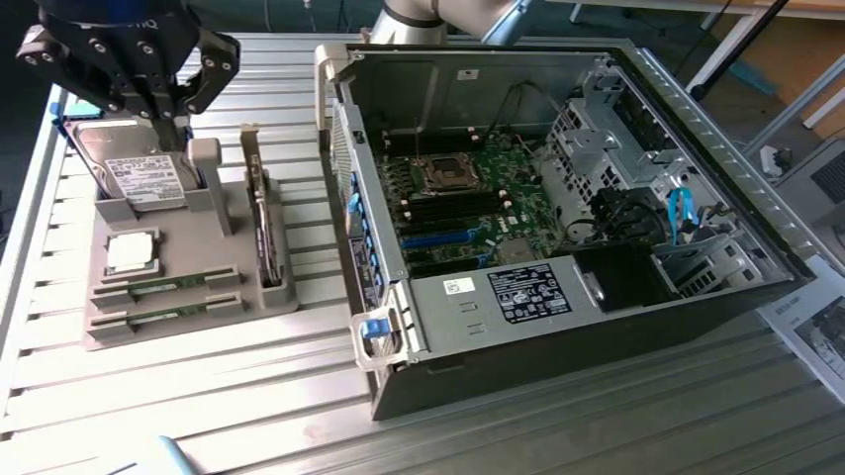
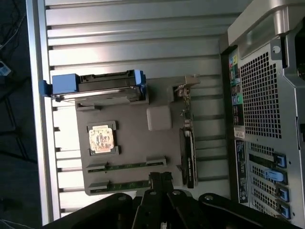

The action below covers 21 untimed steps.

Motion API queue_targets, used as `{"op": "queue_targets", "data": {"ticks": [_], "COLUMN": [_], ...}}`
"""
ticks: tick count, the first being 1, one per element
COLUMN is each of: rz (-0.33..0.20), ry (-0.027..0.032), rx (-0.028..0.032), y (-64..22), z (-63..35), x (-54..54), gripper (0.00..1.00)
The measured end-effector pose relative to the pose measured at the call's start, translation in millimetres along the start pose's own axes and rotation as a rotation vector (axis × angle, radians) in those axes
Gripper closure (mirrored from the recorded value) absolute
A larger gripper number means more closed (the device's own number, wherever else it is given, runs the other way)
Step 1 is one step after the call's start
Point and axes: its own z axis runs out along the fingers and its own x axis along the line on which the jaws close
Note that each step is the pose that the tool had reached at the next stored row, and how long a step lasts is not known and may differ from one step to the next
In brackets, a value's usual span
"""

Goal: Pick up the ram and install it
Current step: 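Reach for the ram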

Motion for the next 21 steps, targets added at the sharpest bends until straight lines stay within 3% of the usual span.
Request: {"op": "queue_targets", "data": {"ticks": [6,13,21], "rz": [0.0,0.0,0.0], "ry": [-0.0006,-0.0008,-0.0009], "rx": [0.0098,0.0136,0.0136], "y": [-25.8,-61.0,-62.6], "z": [-1.1,-2.4,-2.5], "x": [-1.8,-4.0,-4.1], "gripper": [0.9,0.9,0.9]}}
